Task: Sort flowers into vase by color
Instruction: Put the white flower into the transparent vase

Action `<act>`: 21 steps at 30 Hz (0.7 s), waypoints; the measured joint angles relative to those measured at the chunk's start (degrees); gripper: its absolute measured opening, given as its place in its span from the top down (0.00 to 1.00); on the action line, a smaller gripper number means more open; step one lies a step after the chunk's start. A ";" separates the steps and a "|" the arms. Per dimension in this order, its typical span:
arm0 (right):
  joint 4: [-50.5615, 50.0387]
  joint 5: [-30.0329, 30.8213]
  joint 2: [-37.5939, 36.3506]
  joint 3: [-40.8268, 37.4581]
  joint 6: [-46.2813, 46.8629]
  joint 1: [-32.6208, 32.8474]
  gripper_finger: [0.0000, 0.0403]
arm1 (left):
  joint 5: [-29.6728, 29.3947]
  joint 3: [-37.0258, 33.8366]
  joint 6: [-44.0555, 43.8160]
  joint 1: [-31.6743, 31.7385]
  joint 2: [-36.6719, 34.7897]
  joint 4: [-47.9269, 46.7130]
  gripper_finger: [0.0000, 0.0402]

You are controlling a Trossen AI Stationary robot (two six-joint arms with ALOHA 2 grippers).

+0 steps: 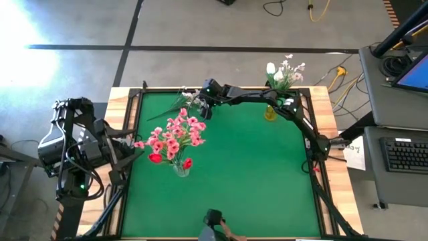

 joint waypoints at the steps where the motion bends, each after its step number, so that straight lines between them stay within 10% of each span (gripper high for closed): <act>1: -0.41 -0.17 0.00 -0.06 0.20 -0.02 0.24 | -0.02 0.00 0.02 0.00 0.02 0.00 0.26; 21: -0.69 -2.97 0.00 -0.07 -1.31 -0.15 0.57 | -0.02 0.00 0.02 0.00 0.09 0.02 0.26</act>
